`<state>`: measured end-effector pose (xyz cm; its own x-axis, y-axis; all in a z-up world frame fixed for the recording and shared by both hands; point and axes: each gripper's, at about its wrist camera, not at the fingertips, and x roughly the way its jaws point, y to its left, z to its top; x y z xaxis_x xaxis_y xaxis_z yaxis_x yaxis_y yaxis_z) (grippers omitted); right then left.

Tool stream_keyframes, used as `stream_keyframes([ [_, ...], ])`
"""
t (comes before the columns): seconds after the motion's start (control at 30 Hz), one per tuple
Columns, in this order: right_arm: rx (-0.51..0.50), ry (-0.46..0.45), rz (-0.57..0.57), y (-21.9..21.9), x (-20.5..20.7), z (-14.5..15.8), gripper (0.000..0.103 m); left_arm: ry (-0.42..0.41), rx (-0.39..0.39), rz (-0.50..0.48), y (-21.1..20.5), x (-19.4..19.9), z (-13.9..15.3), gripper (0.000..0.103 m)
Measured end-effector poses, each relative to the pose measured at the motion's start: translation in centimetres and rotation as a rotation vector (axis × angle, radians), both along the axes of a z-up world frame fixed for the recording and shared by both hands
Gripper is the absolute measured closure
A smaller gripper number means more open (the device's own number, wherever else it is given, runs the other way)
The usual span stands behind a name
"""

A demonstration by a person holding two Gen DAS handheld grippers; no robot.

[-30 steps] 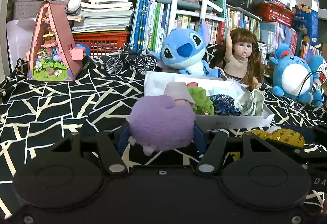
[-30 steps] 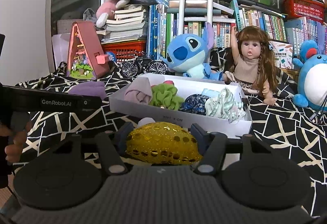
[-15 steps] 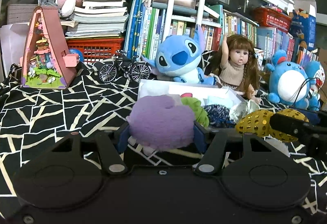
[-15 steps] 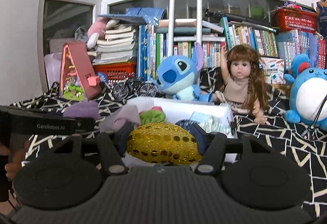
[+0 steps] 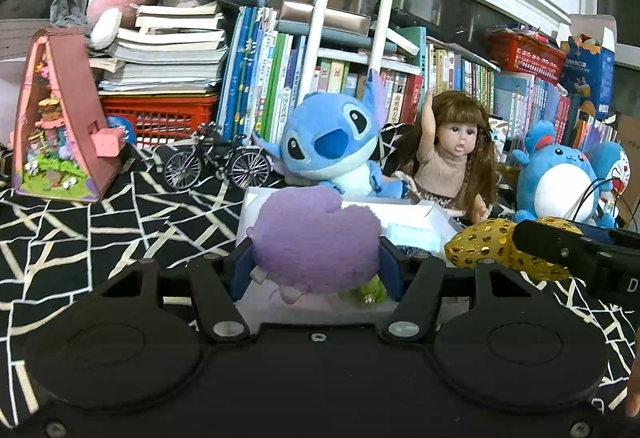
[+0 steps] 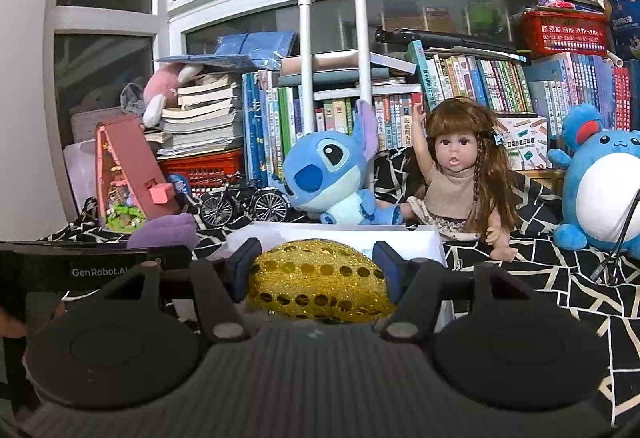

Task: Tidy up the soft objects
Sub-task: 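Carry the lilac plush with the left tool while the right carries the gold bow over the box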

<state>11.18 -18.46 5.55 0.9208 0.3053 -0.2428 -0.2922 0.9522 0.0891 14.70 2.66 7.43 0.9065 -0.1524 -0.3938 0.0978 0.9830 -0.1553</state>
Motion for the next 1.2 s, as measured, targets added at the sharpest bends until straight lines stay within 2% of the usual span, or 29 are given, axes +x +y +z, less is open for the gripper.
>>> stream_keyframes([
  [0.3,0.034,0.024,-0.026,-0.6,2.2,0.4,0.039,-0.011,-0.004,-0.028,-1.1,2.6,0.1,0.043],
  [0.67,0.108,0.089,-0.064,-1.3,5.7,0.0,0.039,0.036,0.013,-0.022,-1.7,5.7,-1.1,0.043],
  [1.2,0.125,0.163,-0.103,-1.3,9.6,-0.8,0.039,0.098,0.046,-0.025,-2.3,9.0,-2.8,0.043],
])
